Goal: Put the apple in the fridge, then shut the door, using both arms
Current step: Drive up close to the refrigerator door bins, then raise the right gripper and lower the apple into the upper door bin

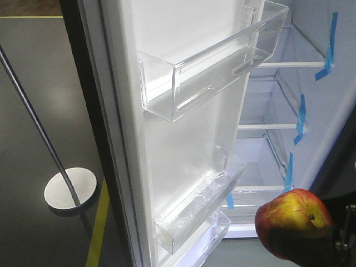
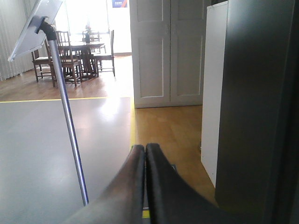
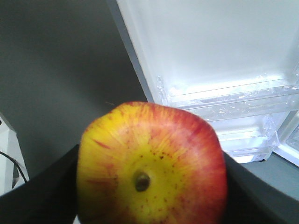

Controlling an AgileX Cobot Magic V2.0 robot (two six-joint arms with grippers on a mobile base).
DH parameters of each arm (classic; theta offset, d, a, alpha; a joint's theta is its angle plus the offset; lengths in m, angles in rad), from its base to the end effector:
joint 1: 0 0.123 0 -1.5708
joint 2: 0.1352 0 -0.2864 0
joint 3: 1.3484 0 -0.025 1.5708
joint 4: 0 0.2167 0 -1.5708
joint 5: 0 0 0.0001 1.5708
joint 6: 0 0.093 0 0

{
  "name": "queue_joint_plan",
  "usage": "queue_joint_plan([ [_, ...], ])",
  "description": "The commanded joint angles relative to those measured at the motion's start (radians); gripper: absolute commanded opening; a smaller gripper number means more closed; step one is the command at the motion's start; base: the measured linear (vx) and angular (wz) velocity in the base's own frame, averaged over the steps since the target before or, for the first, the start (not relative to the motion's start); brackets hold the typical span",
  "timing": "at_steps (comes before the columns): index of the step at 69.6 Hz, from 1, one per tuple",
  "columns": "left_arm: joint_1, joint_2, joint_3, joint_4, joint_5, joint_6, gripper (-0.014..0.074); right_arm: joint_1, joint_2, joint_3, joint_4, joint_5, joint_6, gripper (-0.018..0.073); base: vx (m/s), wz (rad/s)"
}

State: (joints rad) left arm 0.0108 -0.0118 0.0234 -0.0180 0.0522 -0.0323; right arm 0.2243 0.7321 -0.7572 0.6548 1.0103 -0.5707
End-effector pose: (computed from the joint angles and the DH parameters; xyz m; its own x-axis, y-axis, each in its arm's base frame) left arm 0.0229 0.0002 0.2016 0.0239 -0.0500 -0.9985 -0.0087 0.9987 -0.0502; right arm 0.0706 0.0653 0.3339 -0.5811 -0.2926 -0.7594 -0.6618 0.7130 0.2316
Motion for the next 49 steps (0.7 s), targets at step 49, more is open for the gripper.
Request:
queue_joint_plan([
  [49, -0.001, -0.013, 0.013, -0.005, -0.072, -0.004, -0.0006, -0.004, 0.274, -0.391, -0.143, -0.194, 0.139, 0.0317, 0.0, 0.0],
])
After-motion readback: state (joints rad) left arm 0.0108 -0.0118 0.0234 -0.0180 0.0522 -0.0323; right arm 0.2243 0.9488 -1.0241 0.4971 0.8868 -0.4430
